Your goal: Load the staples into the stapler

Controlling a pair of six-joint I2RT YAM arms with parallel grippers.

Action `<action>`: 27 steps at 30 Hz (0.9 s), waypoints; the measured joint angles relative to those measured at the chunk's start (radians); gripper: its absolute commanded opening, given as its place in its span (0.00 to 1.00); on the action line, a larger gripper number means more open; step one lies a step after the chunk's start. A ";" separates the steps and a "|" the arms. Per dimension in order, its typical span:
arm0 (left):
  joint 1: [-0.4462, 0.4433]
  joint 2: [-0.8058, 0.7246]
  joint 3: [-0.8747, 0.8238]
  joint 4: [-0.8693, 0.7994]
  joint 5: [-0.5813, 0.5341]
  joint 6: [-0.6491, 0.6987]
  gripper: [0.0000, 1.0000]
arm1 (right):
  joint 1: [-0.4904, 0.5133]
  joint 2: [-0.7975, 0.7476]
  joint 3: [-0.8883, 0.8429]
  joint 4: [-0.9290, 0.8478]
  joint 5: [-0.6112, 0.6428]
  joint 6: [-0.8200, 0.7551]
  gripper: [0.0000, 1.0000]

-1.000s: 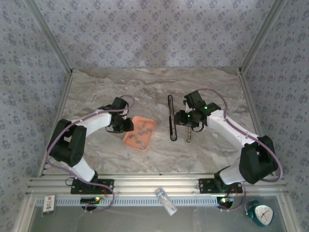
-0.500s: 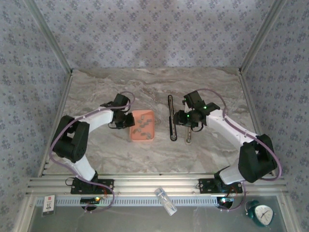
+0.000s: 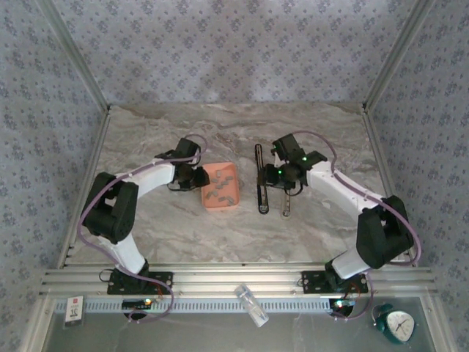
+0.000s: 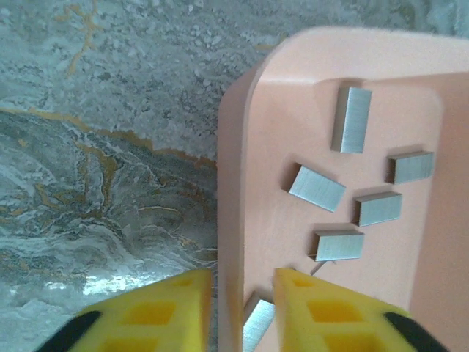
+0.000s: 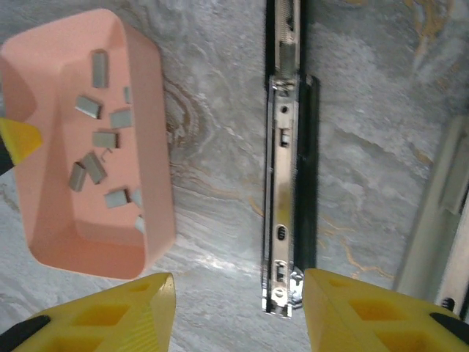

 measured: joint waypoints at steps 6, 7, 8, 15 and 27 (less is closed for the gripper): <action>0.053 -0.130 0.000 -0.025 -0.002 0.013 0.51 | 0.075 0.105 0.195 -0.072 0.027 -0.029 0.46; 0.074 -0.165 -0.003 -0.023 -0.002 0.013 0.53 | 0.097 0.140 0.243 -0.089 0.034 -0.040 0.45; 0.098 -0.200 -0.010 -0.018 0.001 0.014 0.54 | 0.116 0.172 0.284 -0.104 0.040 -0.050 0.43; 0.279 -0.344 -0.128 0.009 0.029 0.014 0.56 | 0.230 0.393 0.511 -0.201 0.068 -0.103 0.42; 0.471 -0.354 -0.223 0.037 0.115 0.014 0.56 | 0.308 0.621 0.686 -0.307 0.084 -0.128 0.37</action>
